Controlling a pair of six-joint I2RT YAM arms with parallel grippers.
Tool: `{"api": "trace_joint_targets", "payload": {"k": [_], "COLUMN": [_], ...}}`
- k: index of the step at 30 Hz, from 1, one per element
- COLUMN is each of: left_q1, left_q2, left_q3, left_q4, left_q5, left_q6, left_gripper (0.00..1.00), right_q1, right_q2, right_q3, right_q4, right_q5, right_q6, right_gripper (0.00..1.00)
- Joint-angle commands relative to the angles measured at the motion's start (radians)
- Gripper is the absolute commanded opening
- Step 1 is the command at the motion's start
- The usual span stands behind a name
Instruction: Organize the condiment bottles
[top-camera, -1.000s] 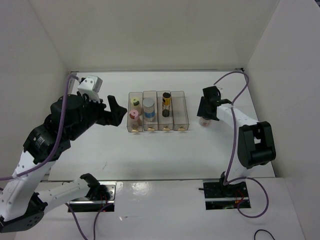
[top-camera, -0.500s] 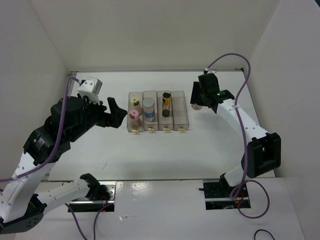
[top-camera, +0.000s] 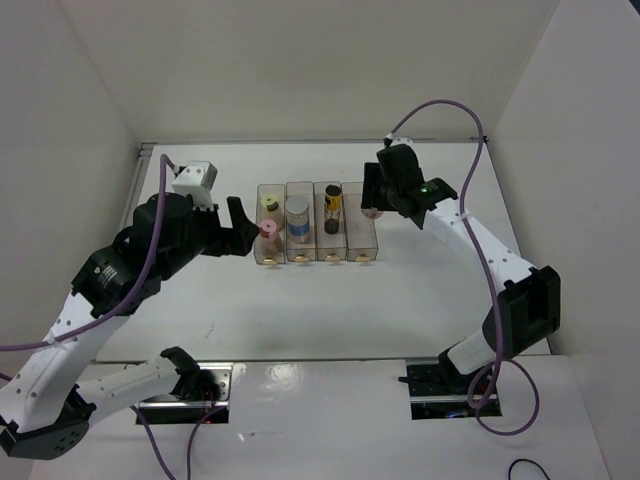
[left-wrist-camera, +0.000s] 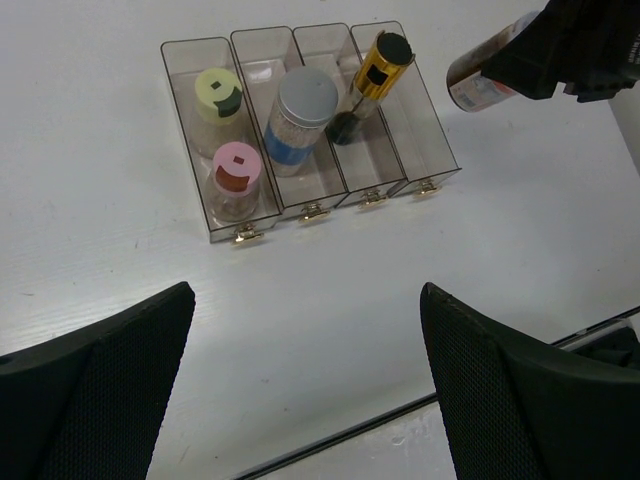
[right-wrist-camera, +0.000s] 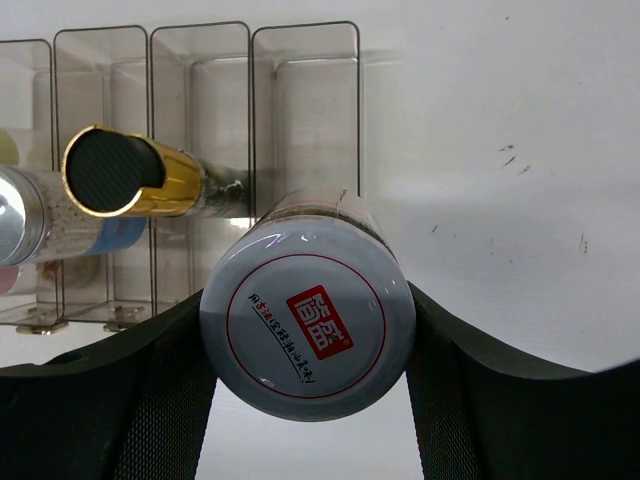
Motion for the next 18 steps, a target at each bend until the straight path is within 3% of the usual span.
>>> {"api": "trace_joint_targets", "payload": {"k": [1,18], "left_q1": [0.006,0.006], "left_q2": [-0.005,-0.005], "left_q3": [-0.019,-0.028], "left_q4": [0.035,0.046], "left_q5": [-0.027,-0.018], "left_q6": [-0.046,-0.046], "left_gripper": [0.99,0.99], "right_q1": [0.027,0.046], "right_q2": [-0.016,0.085], "right_q3": [0.006,-0.079], "right_q4": [0.109,0.188], "right_q5": [0.012,0.003], "right_q6": [-0.001,0.017], "right_gripper": [0.17,0.17]}}
